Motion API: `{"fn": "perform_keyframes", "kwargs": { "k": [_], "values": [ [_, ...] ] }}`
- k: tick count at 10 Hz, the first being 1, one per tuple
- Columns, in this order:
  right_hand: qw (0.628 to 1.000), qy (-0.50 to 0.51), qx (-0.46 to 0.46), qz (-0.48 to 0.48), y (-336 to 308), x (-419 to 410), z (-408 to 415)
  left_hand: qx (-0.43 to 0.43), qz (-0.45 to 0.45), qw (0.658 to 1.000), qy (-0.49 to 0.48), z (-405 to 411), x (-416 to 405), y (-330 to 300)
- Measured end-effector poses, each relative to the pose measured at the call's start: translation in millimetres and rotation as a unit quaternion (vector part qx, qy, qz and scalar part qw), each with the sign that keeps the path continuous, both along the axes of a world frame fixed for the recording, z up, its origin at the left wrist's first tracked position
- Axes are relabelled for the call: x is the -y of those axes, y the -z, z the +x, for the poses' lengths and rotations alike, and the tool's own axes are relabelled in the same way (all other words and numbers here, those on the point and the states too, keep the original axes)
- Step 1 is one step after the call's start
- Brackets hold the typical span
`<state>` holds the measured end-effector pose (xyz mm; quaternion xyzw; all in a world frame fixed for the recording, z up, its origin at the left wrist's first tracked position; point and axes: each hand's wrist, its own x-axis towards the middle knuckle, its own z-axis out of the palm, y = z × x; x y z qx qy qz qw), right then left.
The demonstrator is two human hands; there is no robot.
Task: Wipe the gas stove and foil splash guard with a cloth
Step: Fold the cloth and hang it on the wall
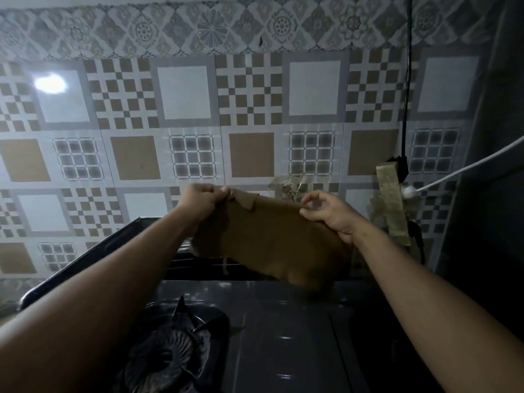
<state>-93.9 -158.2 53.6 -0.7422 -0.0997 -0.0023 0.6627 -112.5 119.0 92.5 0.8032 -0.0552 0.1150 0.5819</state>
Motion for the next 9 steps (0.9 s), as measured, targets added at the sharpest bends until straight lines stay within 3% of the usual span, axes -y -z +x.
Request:
{"fn": "perform_keyframes", "kwargs": {
  "k": [1,2,4,5,7,9],
  "values": [
    [0.981,0.108,0.096,-0.127,-7,3,15,-0.028,0.011,1.000,-0.004,19,13,24],
    [0.933,0.175,0.195,-0.246,-9,1,36,-0.025,0.051,0.998,-0.035,43,27,44],
    [0.822,0.259,0.337,-0.379,8,-7,77,0.001,0.107,0.985,-0.138,90,40,63],
    [0.779,0.260,0.355,-0.448,30,-9,94,-0.037,0.140,0.979,-0.141,106,45,80],
    [0.779,0.282,0.312,-0.466,55,-10,92,-0.109,0.185,0.970,-0.116,116,57,113],
    [0.823,0.256,0.246,-0.443,57,-2,75,-0.139,0.194,0.969,-0.067,110,57,121]
  ]
}}
